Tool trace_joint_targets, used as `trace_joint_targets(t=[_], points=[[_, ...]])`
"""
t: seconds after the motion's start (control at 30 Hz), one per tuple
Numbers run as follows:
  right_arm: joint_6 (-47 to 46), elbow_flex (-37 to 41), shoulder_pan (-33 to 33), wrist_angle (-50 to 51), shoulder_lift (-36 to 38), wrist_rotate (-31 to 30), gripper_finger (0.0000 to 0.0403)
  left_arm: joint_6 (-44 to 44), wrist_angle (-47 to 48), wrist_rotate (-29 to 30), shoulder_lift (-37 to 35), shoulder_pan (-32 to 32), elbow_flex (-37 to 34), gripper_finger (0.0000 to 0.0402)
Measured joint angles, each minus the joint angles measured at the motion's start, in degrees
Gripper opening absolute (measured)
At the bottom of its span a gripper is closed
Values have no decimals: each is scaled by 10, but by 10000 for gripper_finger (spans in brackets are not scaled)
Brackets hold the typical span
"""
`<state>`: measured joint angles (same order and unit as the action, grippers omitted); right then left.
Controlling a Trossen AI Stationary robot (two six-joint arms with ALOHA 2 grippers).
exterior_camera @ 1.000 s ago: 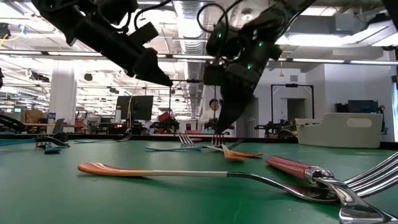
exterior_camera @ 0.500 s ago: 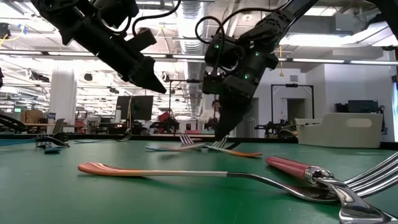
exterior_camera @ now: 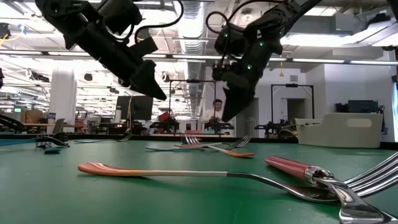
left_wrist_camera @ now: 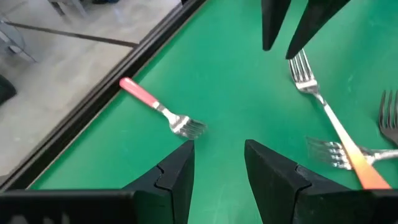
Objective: Sort silverware by color (type)
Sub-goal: Put the orange fork into the transparent bin
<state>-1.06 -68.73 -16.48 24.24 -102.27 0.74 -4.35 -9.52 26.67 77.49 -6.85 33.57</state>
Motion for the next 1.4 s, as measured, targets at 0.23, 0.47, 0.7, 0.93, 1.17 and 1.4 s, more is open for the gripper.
trace_joint_targets(t=[0.23,0.47,0.7,0.93,1.17,1.4], points=[[-5,0,19,-41,-17,31,154,-16,-10,-44,43,-3,0,132],[25,1,38,-30,-28,37,154,-41,10,-65,50,1,0,132],[97,1,67,-37,-30,40,154,-58,117,-49,21,2,18,132],[109,0,70,-49,-43,39,154,-81,175,-2,-59,24,20,132],[150,0,72,-46,-92,38,154,-83,167,9,-74,41,19,132],[136,-3,75,-6,-110,8,140,-85,161,10,-72,43,19,132]])
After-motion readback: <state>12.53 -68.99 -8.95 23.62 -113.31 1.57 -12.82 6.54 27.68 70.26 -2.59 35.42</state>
